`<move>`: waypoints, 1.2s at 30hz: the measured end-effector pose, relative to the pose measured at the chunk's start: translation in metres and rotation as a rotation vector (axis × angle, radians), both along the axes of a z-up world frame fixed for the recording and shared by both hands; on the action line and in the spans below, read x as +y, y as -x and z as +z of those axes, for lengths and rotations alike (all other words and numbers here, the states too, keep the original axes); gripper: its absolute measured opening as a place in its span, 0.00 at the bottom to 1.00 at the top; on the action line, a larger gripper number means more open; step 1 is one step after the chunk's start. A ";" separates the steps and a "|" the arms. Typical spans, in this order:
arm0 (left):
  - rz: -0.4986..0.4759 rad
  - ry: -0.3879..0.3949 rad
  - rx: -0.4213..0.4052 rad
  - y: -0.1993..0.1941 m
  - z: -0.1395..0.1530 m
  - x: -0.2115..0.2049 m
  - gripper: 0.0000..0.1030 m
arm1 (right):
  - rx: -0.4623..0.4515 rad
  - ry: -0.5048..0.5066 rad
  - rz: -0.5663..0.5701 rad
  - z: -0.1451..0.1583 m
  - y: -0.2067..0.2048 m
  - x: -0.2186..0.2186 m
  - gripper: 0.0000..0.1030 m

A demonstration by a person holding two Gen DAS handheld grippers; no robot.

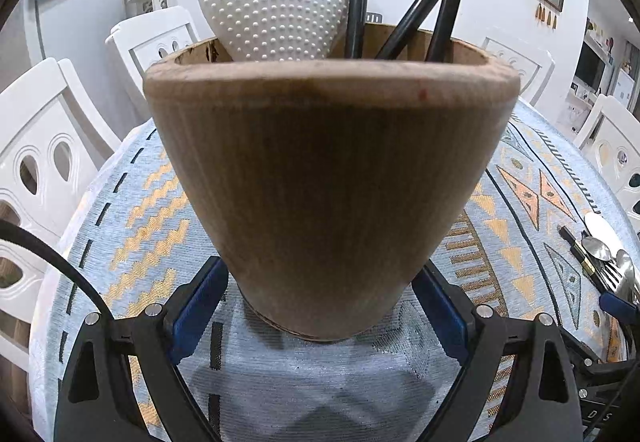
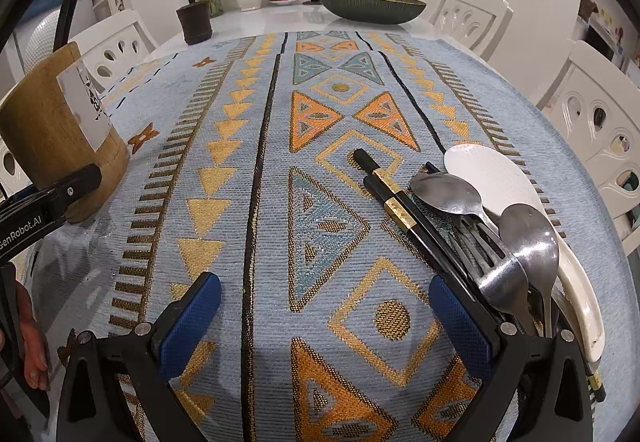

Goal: Organize utensils
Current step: 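Move the open right tool back over the utensil pile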

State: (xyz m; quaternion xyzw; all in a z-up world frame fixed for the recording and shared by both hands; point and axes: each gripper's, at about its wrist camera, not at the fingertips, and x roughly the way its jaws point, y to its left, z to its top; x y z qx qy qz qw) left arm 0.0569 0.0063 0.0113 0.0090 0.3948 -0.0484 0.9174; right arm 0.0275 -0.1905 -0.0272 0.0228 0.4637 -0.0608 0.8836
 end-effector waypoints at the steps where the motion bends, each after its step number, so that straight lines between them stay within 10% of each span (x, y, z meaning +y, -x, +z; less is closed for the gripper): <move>1: 0.000 0.000 0.000 -0.001 0.000 0.000 0.90 | 0.000 0.000 0.000 0.000 0.000 0.000 1.00; 36: -0.003 0.020 0.016 -0.012 -0.002 0.012 0.90 | -0.002 0.000 0.000 0.001 0.000 0.000 1.00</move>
